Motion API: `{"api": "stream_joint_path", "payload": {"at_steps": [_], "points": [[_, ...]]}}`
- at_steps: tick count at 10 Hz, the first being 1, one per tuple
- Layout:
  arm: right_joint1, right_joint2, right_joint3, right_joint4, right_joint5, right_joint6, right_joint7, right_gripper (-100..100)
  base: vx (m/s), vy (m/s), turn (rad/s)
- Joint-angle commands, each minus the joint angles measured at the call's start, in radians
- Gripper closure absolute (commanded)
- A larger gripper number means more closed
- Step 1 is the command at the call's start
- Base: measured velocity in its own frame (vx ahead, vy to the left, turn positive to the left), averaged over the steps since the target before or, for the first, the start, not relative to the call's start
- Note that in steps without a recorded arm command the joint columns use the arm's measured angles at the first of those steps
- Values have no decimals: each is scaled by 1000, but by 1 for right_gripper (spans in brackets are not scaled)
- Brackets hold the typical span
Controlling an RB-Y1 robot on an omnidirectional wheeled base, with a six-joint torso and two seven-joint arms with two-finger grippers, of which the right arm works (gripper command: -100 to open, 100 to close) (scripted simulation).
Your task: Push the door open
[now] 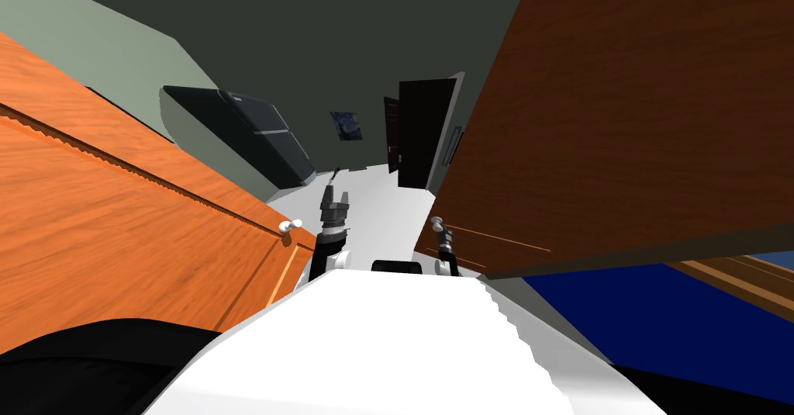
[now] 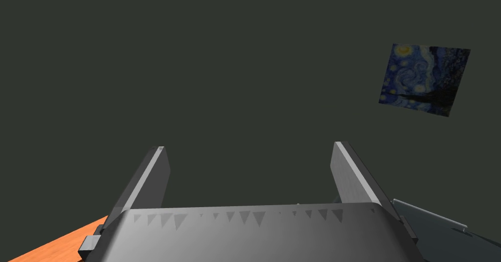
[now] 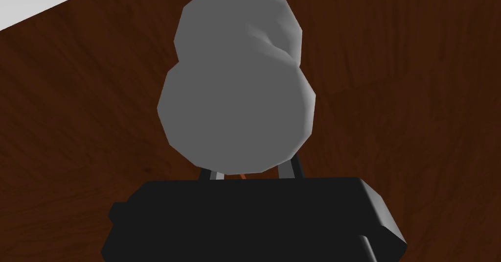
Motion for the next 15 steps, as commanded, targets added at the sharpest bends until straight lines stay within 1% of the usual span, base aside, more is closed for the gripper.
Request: {"api": "stream_joint_path", "payload": {"at_steps": [1, 2, 6, 7, 8, 9, 10, 12, 13, 14, 15], "points": [[-17, -2, 1, -4, -7, -18, -30, 100, 30, -6, 22], [-19, 1, -1, -4, -25, -18, -69, 100, 34, -1, 24], [-19, 1, -1, -4, -25, -18, -71, 100, 14, 1, 7], [-20, 4, -3, -3, -42, -18, -113, 100, 19, -4, 31], [-21, 7, -5, -3, -59, -18, -136, 100, 52, 4, 49], [-21, 7, -5, -3, -59, -18, -155, 100, 44, -1, 10], [-23, 9, -7, -2, -76, -18, -189, 100, 43, -7, 16], [-23, 9, -7, -2, -76, -18, -196, 100, 26, -4, 17], [-24, 12, -8, -2, -92, -18, -237, 100, 27, -9, 38], [-25, 15, -10, -2, -109, -18, -263, 100, 39, -5, 37], [-25, 15, -10, -2, -109, -18, -278, 100, 35, -4, 1]]}}
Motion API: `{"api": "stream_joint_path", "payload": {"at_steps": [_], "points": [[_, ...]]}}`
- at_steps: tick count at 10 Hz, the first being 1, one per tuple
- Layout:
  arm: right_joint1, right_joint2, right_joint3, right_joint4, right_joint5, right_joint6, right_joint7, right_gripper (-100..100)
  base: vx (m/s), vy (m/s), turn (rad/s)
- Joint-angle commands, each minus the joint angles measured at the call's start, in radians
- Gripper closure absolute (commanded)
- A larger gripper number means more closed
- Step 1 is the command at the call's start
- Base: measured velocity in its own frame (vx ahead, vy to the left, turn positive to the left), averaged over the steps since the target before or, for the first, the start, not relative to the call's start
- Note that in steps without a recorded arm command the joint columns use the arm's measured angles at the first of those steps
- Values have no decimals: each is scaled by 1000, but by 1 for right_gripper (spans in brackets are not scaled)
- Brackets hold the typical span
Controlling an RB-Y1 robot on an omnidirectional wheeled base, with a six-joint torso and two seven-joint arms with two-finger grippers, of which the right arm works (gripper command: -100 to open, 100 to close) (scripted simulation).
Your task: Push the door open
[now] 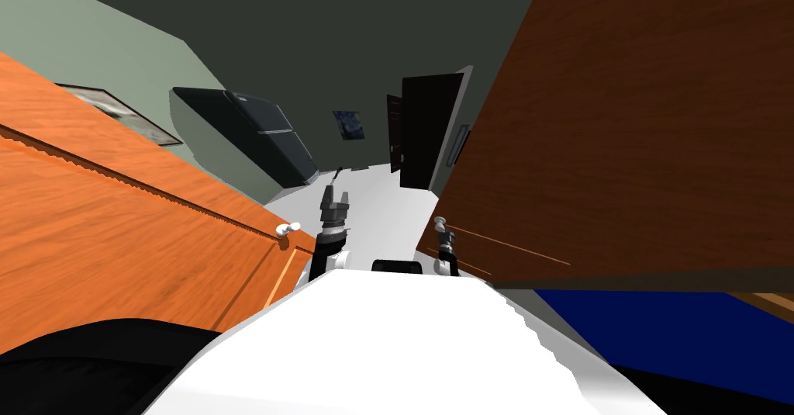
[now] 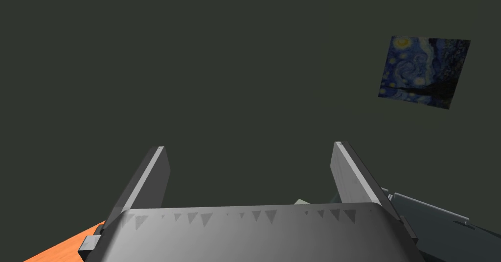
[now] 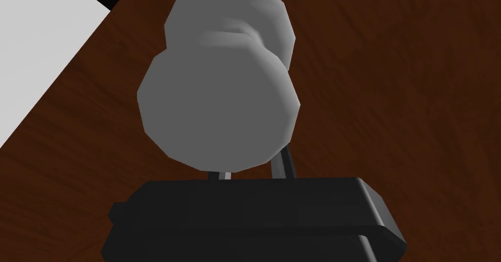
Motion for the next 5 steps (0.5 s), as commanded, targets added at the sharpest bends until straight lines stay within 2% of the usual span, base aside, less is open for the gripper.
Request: {"api": "stream_joint_path", "payload": {"at_steps": [1, 4, 5], "points": [[-26, 3, 0, -1, -17, -23, -50, 100, 44, -2, 19], [-27, 6, -2, -1, -32, -23, -97, 100, 33, -1, 27], [-28, 9, -4, 0, -47, -23, -136, 100, 41, -1, 22]]}}
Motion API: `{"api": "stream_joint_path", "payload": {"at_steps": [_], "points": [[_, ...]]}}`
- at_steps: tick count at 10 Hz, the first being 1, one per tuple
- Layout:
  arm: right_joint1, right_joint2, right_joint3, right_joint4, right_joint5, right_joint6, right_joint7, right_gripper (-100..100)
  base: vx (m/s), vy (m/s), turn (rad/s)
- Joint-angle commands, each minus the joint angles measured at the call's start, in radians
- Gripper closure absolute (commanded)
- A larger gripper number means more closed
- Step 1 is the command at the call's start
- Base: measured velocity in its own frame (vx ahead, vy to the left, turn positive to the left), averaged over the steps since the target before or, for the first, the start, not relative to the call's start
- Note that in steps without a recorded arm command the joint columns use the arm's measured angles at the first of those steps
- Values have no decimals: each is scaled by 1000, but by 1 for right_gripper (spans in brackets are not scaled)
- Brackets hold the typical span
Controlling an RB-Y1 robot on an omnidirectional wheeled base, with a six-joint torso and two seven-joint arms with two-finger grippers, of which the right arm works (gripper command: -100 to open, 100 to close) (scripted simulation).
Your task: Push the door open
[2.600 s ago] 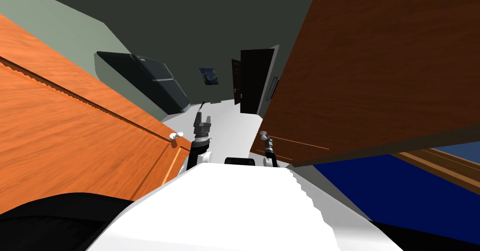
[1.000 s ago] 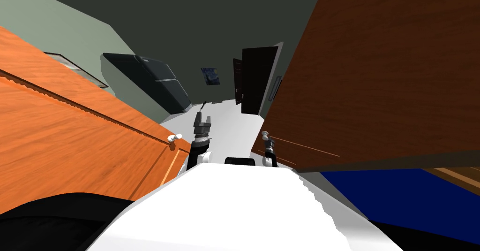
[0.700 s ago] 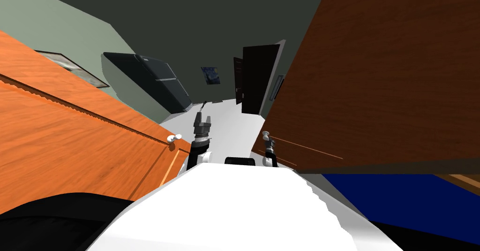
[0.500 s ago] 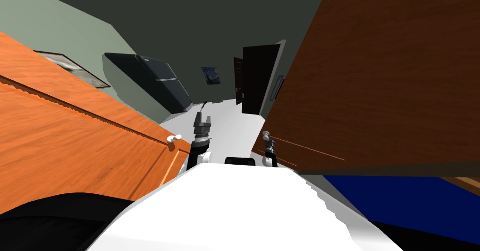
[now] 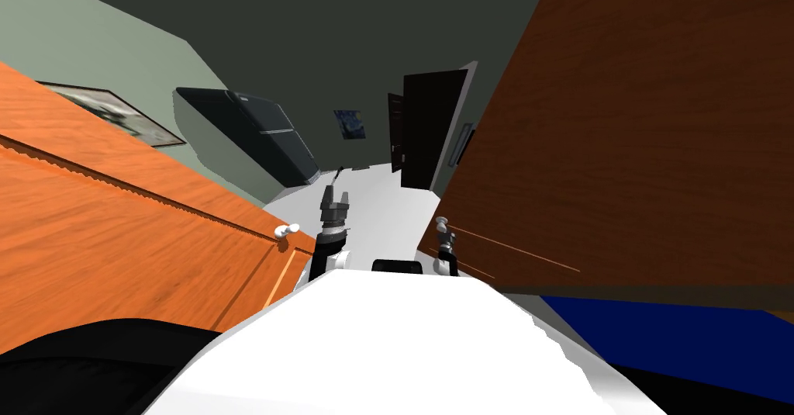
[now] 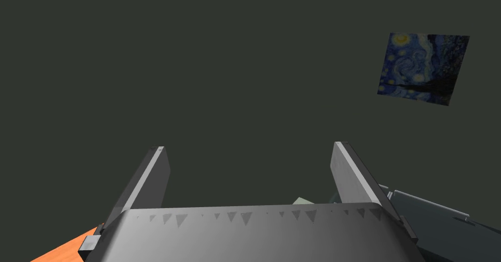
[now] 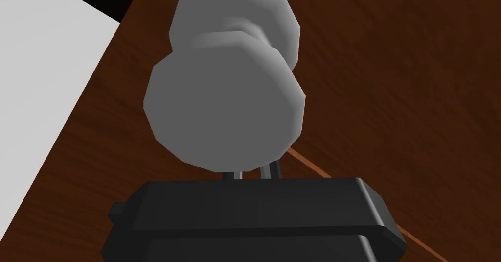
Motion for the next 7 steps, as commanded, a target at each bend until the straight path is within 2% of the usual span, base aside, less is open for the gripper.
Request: {"api": "stream_joint_path", "payload": {"at_steps": [1, 2, 3, 7], "points": [[-19, 4, -1, -16, -20, -20, -50, 100, 54, -5, 39], [-19, 4, -1, -16, -20, -20, -65, 100, 36, -3, 17], [-7, 5, 6, 7, -36, -6, -80, -100, -10, -17, 0], [5, 16, 34, -19, -88, -19, -172, -100, -111, 5, 51]]}}
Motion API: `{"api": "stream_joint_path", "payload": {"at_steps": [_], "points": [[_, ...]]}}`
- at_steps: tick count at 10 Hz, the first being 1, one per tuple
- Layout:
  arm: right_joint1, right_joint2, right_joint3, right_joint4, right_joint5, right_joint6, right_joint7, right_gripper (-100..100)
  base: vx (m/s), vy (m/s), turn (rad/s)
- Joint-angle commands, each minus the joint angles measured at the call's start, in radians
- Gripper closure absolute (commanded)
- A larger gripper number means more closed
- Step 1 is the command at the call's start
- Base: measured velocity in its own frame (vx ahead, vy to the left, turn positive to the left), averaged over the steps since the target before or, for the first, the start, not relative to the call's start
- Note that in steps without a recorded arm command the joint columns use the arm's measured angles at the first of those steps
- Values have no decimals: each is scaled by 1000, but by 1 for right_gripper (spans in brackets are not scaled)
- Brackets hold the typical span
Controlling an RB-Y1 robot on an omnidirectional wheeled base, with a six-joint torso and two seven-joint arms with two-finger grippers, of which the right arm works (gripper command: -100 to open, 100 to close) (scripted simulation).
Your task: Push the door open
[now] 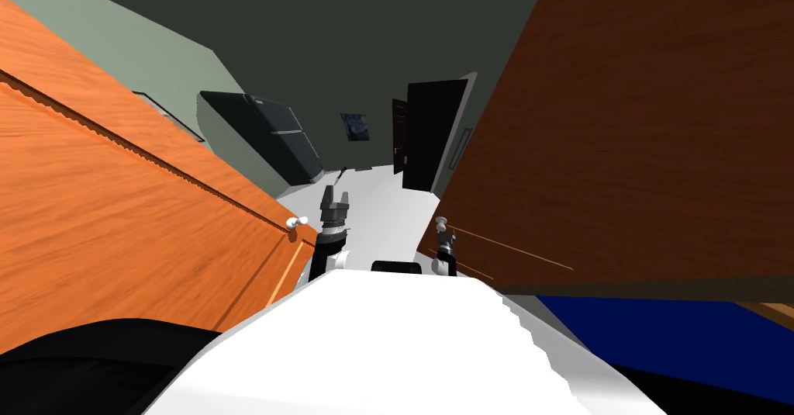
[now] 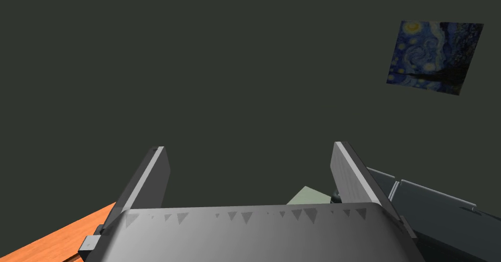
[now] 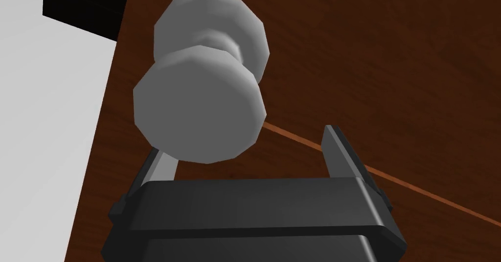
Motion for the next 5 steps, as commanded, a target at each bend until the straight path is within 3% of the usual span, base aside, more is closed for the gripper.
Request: {"api": "stream_joint_path", "payload": {"at_steps": [1, 5], "points": [[-1, 7, 16, -19, -18, -14, -43, -100, -78, 15, 19], [9, 21, 38, -39, -59, -25, -116, -100, -65, 5, 41]]}}
